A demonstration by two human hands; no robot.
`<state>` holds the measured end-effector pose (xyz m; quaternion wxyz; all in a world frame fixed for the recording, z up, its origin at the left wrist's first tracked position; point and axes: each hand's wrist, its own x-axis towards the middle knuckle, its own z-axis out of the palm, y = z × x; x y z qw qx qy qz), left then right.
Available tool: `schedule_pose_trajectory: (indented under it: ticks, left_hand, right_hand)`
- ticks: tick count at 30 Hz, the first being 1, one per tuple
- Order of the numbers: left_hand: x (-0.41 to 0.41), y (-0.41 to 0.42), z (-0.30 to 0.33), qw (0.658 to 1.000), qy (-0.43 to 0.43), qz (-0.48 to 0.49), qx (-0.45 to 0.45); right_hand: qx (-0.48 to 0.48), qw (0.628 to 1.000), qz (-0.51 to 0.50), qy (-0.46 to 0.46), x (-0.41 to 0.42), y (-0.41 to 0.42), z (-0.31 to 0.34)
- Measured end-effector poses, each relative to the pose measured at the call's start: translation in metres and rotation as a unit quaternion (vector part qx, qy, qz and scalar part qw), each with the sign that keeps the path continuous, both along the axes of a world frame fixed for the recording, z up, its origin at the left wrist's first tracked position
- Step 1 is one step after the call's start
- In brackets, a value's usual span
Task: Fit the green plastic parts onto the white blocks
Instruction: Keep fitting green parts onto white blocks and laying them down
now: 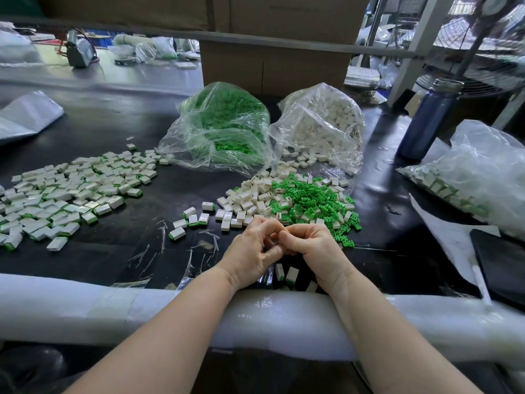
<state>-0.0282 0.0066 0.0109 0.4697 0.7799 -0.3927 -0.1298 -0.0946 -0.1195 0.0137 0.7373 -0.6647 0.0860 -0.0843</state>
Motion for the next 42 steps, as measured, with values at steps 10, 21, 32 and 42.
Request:
schedule_pose_trajectory:
  ticks: [10, 21, 32, 42]
  left_hand:
    - [0.0, 0.0, 0.001, 1.0, 0.005, 0.003, -0.02]
    - [0.005, -0.001, -0.003, 0.997, 0.017, 0.07, -0.029]
    - [0.005, 0.001, -0.003, 0.989, 0.03, 0.128, -0.075]
    - [0.025, 0.014, -0.005, 0.854, -0.005, 0.504, -0.131]
  right_hand:
    - [-0.016, 1.0, -0.011, -0.012, 0.001, 0.0, -0.003]
    - [-0.1, 0.989, -0.104, -0.035, 0.002, -0.001, -0.005]
    - [-0.124, 0.984, -0.127, -0.013, 0.003, 0.0, -0.006]
    - [-0.088, 0.984, -0.155, -0.002, 0.001, -0.002, -0.004]
